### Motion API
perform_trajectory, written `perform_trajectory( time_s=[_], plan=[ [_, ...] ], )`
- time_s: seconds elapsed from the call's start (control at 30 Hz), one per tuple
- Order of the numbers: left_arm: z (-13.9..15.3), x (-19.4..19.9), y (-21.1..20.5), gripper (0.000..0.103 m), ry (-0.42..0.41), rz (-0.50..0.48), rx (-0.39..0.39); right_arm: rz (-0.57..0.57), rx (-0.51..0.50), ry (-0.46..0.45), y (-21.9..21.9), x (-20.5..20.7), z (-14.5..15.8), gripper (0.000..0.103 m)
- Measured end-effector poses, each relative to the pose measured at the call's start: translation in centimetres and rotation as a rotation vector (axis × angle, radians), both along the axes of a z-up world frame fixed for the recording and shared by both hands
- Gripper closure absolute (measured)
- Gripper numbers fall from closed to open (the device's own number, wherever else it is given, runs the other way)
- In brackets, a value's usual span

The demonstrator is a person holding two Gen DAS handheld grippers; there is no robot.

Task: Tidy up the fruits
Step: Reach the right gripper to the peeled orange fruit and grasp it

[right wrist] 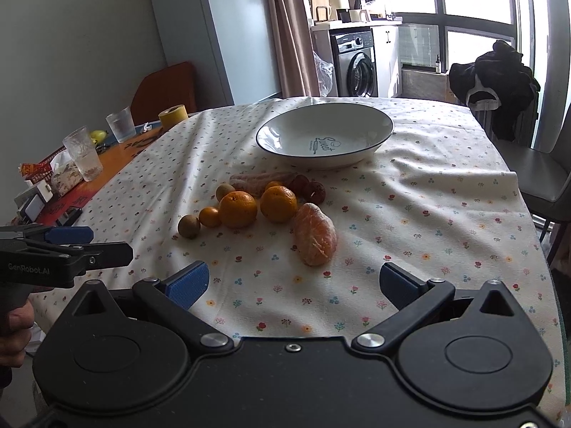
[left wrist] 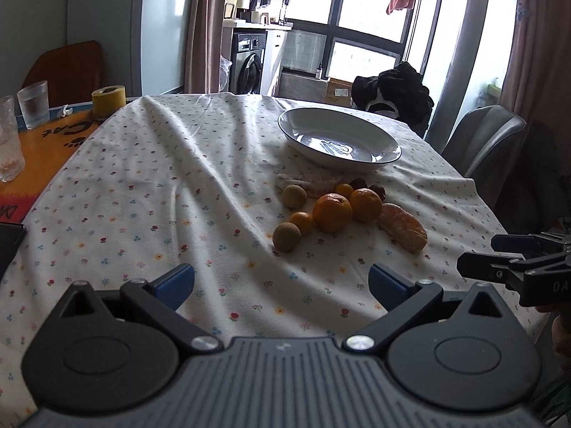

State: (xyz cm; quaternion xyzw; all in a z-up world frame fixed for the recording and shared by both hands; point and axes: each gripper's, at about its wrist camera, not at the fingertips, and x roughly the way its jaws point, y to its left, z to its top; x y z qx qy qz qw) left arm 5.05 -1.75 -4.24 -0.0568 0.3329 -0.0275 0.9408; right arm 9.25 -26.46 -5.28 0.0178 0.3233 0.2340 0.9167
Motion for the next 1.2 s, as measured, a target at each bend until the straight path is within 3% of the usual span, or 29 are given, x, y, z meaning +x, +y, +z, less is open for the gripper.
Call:
perform_trajectory(
  time_s=[0.4, 0.5, 0.57, 0.73, 0.93, 1.2],
  plan=[
    [-1.0, 2.4, -0.8, 0.003, -0.015, -0.031, -0.003, 0.026, 0.031, 0.020, -0.4, 2.2, -1.5, 0.000],
    [-1.4, 3.0, -1.1, 0.012, -0.003, -0.046, -0.008, 0.029, 0.035, 0.017, -0.3, 2.7, -1.7, 0.003],
    [-1.8, 3.4, -1.3, 0.017, 0.003, -0.052, -0.004, 0.036, 0.031, 0.020, -0.2, 3.2, -1.9, 0.012],
    [-2.4, 4.7, -1.4, 0.035, 0.023, -0.059, -0.003, 0.043, 0.020, 0.034, 0.3, 4.2, -2.5, 0.024],
    [-2.9, 5.9, -1.2, 0.049, 0.022, -0.036, 0.022, 0.034, 0.011, 0.040, 0.7, 5.6, -3.1, 0.029],
    [-3.7, 7.2, -0.8, 0.060, 0.042, -0.037, 0.015, 0.036, -0.032, 0.038, 1.4, 7.2, -3.7, 0.038]
  ],
)
